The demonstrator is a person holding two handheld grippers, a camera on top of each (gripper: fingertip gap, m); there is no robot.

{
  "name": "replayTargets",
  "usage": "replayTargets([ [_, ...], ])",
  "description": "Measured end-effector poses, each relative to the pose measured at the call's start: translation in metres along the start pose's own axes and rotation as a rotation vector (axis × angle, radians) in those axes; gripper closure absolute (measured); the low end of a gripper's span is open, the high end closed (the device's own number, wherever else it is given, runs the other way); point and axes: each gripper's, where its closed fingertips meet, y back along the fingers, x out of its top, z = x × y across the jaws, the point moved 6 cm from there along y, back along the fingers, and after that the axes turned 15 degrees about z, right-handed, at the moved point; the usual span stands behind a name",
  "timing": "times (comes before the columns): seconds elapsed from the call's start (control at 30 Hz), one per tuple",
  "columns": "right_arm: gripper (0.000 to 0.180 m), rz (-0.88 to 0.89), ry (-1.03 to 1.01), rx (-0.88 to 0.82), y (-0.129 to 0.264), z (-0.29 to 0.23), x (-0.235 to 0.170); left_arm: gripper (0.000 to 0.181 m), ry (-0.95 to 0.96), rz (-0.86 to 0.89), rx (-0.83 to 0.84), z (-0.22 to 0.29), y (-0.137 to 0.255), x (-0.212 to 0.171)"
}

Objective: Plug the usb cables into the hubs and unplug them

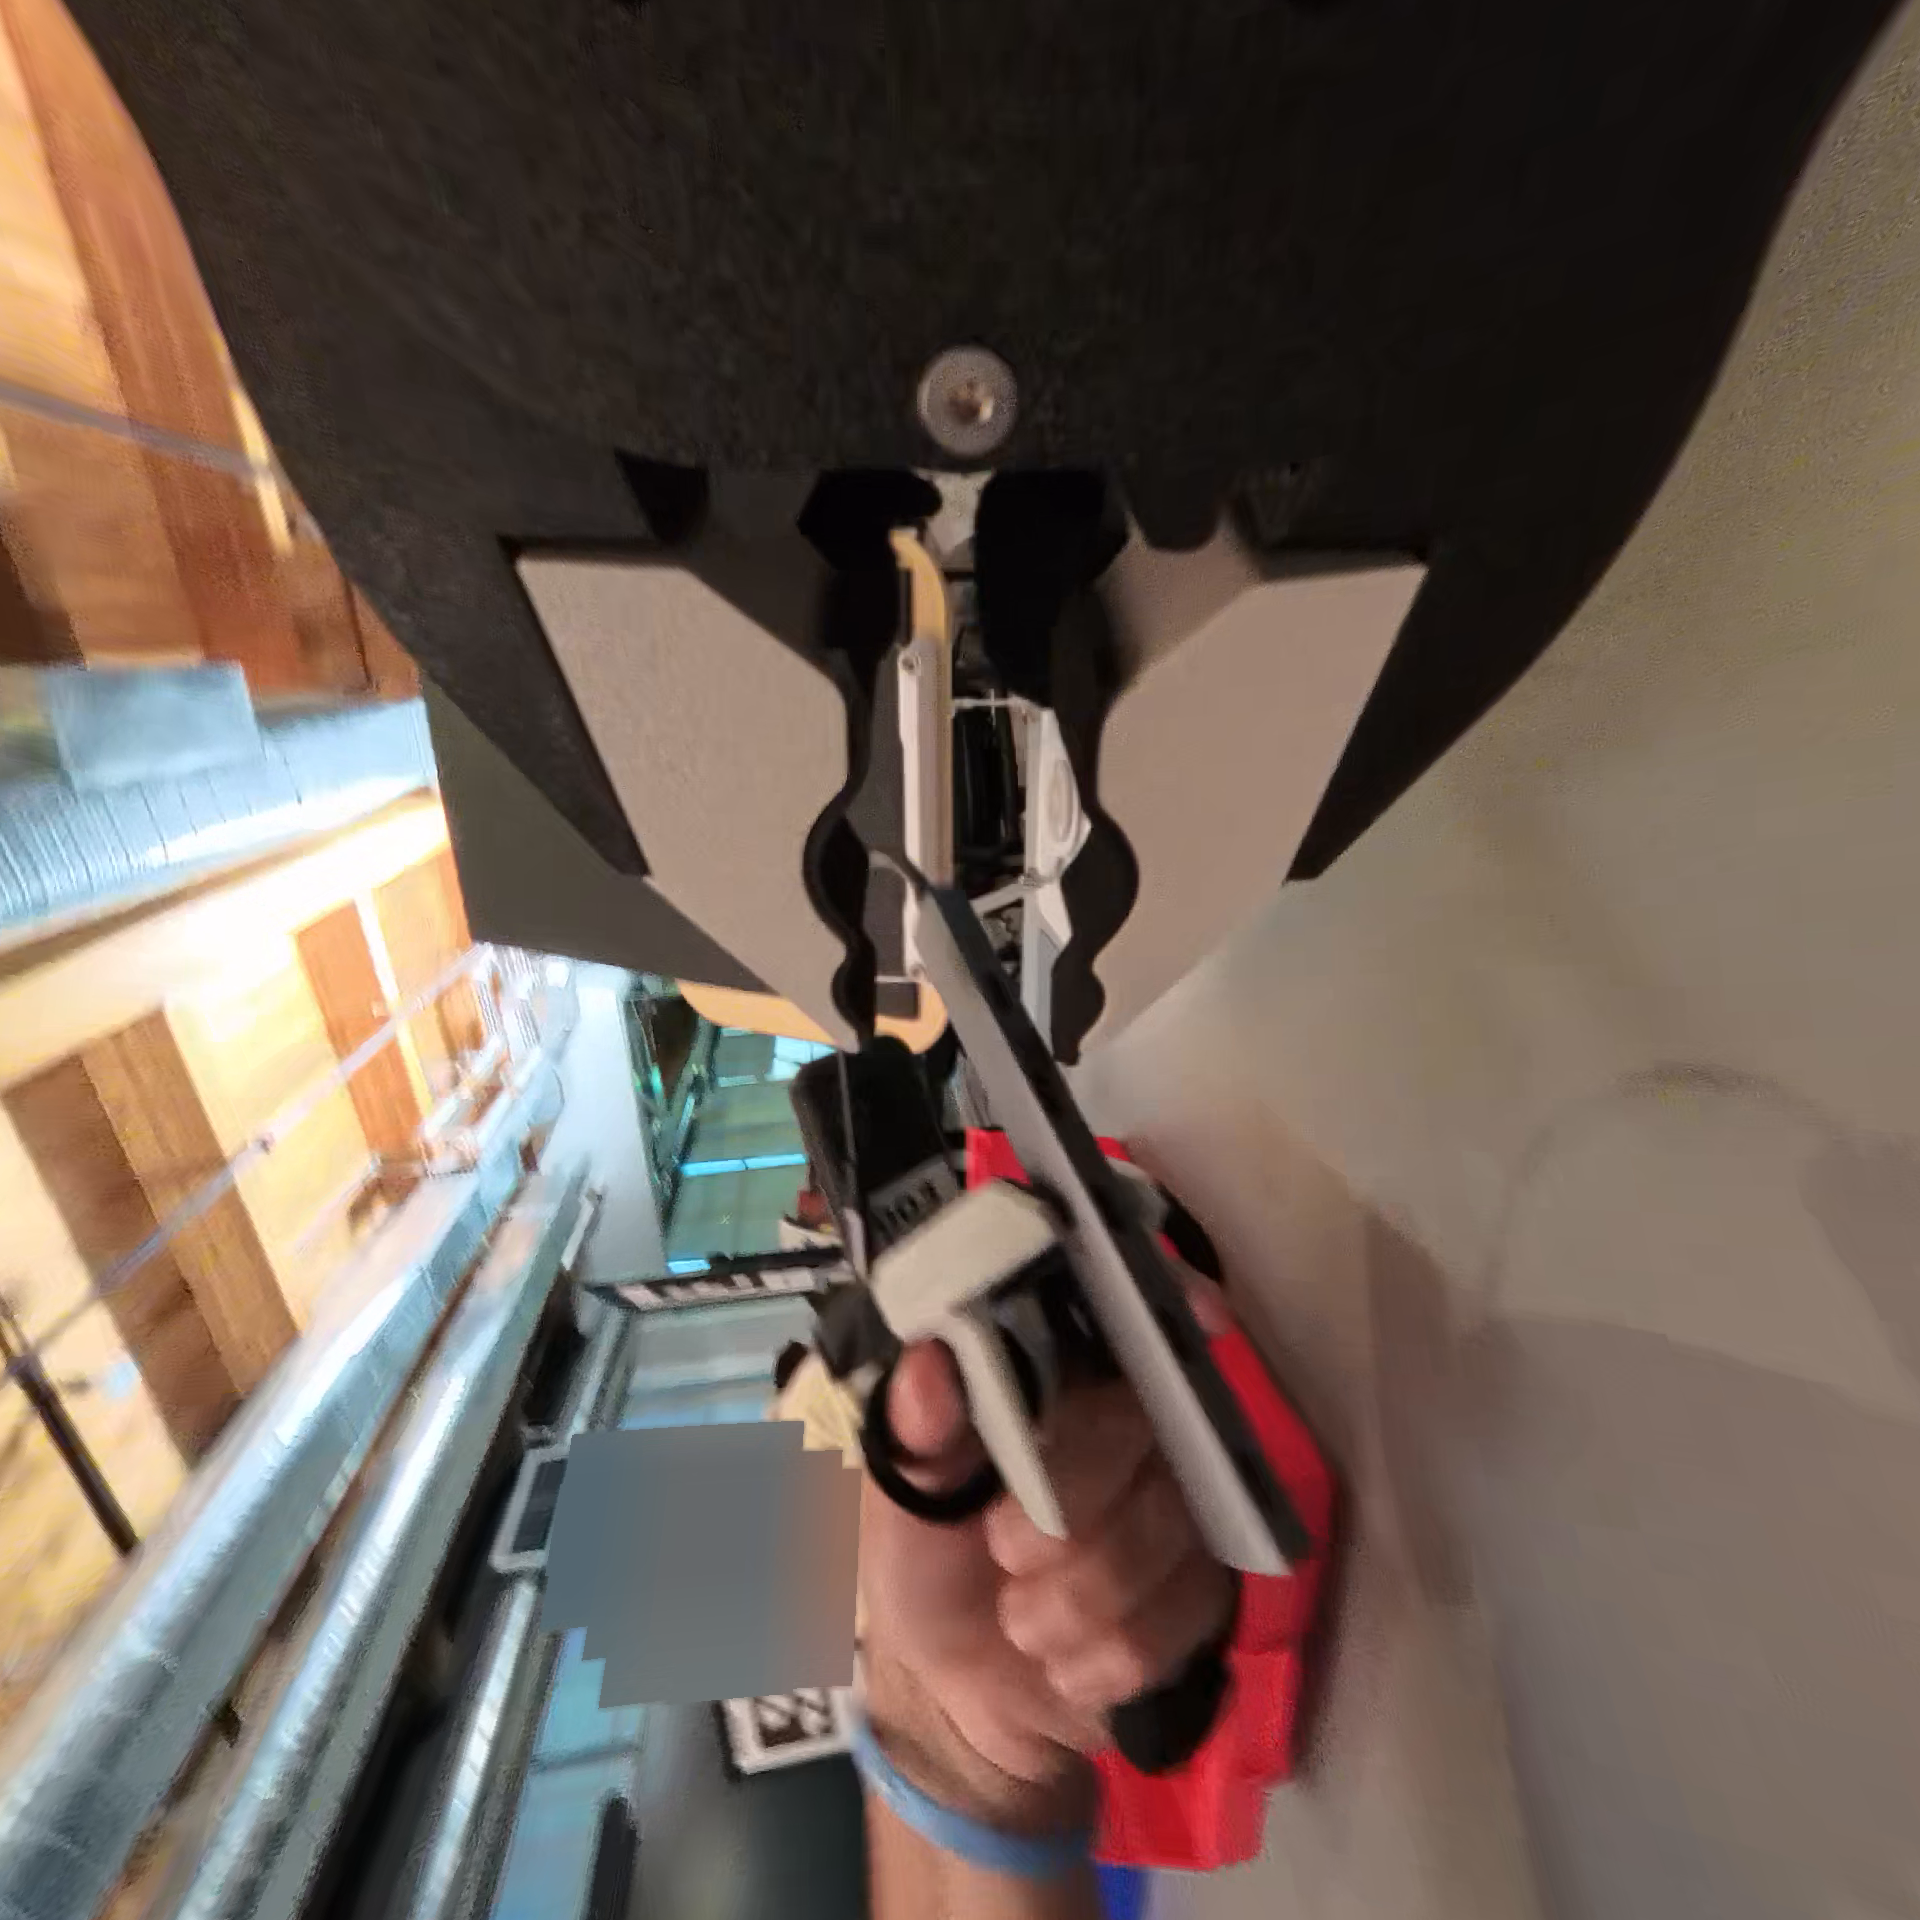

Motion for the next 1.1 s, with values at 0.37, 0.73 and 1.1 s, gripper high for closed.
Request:
replayTargets([
  [0.37,0.171,-0.319,-0.241,0.167,-0.010,-0.033,-0.050,0.155,-0.091,0.119,0.189,-0.023,0.025,0.024],
  [0.73,0.171,-0.729,-0.657,0.367,-0.071,-0.076,-0.126,0.149,-0.429,0.729,0.560,-0.014,0.073,-0.040],
  [1.1,0.170,-1.033,-0.781,0.382,-0.122,-0.082,-0.186,0.151,-0.580,0.742,0.879,-0.031,0.061,-0.126],
])
